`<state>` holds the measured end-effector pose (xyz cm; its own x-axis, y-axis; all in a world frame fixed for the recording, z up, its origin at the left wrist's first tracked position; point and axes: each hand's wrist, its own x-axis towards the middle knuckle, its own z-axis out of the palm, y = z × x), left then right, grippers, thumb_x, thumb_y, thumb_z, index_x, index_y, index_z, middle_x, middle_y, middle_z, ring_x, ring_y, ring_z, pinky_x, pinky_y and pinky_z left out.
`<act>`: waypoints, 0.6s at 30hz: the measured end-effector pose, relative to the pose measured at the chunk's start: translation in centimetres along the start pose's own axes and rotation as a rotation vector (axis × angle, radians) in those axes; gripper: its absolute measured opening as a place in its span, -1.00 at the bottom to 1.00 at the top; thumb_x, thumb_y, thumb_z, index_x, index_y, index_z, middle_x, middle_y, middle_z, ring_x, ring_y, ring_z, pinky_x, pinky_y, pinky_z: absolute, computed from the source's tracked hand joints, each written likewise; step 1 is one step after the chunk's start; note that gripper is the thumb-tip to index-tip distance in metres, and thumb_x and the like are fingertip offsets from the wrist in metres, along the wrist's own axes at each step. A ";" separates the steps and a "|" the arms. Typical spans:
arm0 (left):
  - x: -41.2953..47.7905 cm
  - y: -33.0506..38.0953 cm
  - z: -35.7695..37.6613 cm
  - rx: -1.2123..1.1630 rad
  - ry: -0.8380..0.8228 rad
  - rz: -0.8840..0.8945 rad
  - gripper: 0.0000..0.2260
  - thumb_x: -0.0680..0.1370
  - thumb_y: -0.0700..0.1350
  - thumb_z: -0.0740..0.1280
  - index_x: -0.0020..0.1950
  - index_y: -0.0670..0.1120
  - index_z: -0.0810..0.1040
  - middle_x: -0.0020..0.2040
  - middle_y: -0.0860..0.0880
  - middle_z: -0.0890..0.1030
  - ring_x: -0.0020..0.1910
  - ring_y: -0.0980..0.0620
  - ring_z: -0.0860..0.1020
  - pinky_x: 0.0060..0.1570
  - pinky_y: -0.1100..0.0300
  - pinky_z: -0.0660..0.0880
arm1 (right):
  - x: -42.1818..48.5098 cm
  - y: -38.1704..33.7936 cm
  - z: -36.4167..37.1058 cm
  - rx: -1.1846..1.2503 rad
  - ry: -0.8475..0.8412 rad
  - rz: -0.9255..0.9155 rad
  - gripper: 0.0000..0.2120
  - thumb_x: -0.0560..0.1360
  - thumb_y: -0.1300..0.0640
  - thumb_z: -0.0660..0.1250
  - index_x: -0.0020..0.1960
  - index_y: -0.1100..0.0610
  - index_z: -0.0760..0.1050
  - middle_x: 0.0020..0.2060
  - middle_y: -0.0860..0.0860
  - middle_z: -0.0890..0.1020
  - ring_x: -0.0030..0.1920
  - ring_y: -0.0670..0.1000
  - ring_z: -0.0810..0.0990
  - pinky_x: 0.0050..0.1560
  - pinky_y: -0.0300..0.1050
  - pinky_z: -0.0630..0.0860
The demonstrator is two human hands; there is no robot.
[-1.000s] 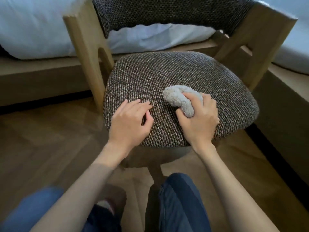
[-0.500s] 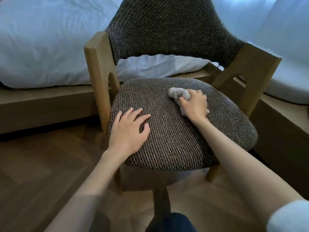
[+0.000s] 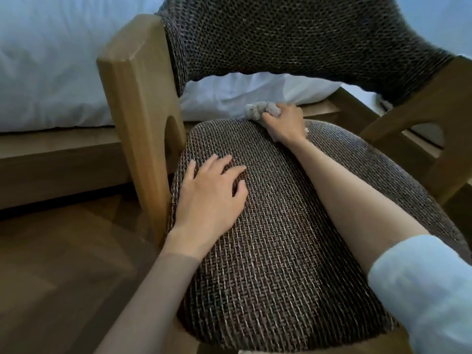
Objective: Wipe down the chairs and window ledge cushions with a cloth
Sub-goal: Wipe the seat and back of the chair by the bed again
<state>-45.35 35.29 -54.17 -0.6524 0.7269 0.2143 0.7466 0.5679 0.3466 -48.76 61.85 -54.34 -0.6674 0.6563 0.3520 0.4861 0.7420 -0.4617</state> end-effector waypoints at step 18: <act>2.2 0.0 -0.6 0.027 -0.065 -0.072 -0.61 0.65 -0.08 0.02 0.49 -0.02 0.26 0.53 0.00 0.21 0.53 -0.02 0.10 0.50 -0.08 -0.05 | -20.6 -0.5 -11.5 0.500 -0.415 -0.236 -0.78 0.30 0.05 0.37 -0.21 0.20 0.62 -0.27 0.01 0.62 -0.29 -0.07 0.56 -0.29 -0.16 0.49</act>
<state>-46.91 36.66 -53.19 -0.6955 0.7068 0.1294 0.7016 0.6293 0.3343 -28.79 49.57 -52.02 -0.9324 0.3047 0.1947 0.0493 0.6405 -0.7663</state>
